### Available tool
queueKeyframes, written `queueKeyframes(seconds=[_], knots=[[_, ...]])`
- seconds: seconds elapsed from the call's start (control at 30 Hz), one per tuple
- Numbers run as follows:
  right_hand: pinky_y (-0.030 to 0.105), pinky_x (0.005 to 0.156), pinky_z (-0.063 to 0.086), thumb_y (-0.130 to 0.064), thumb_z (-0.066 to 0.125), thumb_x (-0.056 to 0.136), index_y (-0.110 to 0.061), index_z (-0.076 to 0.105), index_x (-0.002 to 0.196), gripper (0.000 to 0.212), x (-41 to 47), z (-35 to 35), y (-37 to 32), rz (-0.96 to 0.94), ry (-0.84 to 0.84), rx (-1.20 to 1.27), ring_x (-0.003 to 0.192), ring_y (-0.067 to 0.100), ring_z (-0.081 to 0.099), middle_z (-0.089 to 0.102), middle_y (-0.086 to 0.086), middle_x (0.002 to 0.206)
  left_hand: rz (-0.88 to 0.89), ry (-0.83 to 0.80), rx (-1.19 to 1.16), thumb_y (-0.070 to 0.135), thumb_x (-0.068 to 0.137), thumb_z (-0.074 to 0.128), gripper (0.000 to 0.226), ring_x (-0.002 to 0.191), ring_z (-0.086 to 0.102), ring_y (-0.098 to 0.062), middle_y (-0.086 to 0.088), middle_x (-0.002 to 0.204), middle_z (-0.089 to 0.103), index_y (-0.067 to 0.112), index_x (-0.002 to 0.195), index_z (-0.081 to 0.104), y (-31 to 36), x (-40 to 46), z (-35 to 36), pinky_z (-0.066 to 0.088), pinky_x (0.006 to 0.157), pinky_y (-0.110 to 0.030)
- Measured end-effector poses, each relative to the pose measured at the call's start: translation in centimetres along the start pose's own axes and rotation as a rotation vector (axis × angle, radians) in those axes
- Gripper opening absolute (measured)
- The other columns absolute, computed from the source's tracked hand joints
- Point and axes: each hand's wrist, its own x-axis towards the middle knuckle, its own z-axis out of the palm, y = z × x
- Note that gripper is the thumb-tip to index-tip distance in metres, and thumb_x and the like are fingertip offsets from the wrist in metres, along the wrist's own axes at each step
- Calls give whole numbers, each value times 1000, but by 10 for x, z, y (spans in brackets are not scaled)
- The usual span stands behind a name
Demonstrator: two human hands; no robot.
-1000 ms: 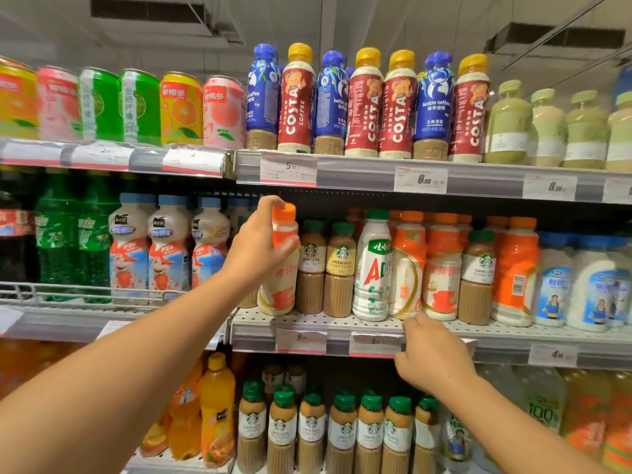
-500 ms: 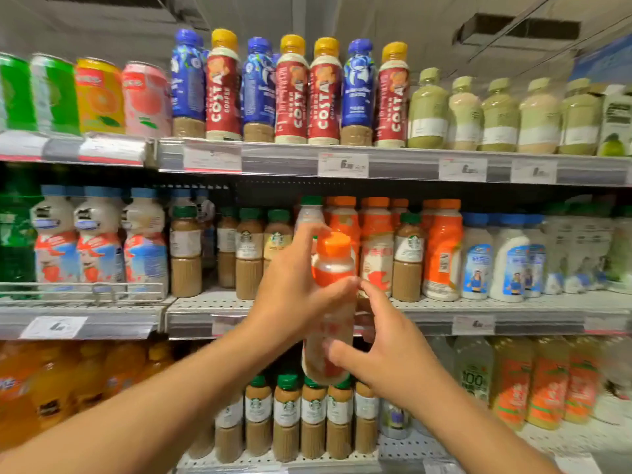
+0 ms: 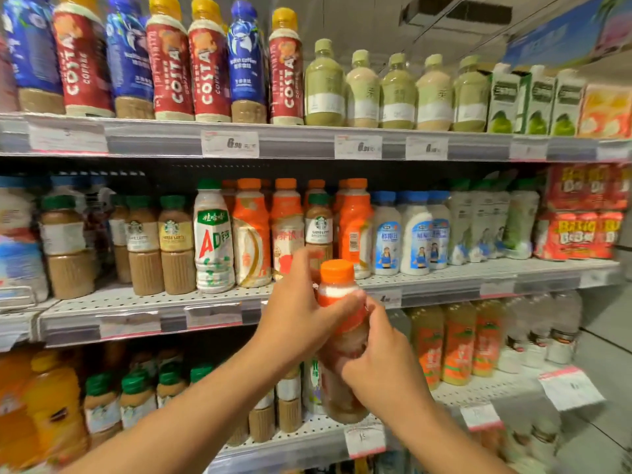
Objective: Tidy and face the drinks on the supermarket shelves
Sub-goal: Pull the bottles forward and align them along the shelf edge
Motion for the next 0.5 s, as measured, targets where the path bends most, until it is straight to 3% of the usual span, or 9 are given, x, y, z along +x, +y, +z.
queueKeyframes(seconds=[0.07,0.13,0.23,0.33,0.43,0.5], knots=[[12,59,49,-71,67,50,-54,30,119,79,-5,-10,6,-2,13,-11,74,-8,62,64,-24,86,-30,-64,-23,75,76,51,54,82,62,8,20,89,66,45,118,39,-1,2,0,49,64,-14],[8,53,44,-70,69,54,-53,31,123,81,-14,-20,9,4,33,-19,75,-15,59,63,-27,83,-32,-116,-4,71,86,42,46,83,61,7,17,90,65,37,117,46,-9,3,-5,47,67,-20],[10,61,44,-74,70,55,-48,36,126,84,-26,-33,10,28,70,-26,81,-17,58,64,-29,91,-48,-188,109,52,93,49,36,81,61,1,12,88,66,27,118,51,-26,1,-14,46,69,-25],[17,65,48,-73,72,53,-53,39,117,75,-35,-50,8,42,107,-21,81,-14,61,64,-32,93,-71,-215,221,35,92,58,30,84,61,-8,9,92,64,23,119,51,-35,1,-20,50,76,-32],[24,70,53,-68,74,50,-55,41,107,67,-42,-68,7,66,122,27,80,-9,64,66,-26,92,-116,-243,300,29,91,59,26,91,61,-15,2,102,63,20,115,57,-31,5,-24,48,75,-30],[29,72,55,-65,77,49,-51,44,110,71,-42,-79,9,69,122,66,79,-6,66,68,-25,91,-103,-258,372,27,89,60,29,91,57,-14,-2,110,64,18,117,60,-26,11,-23,45,75,-28]])
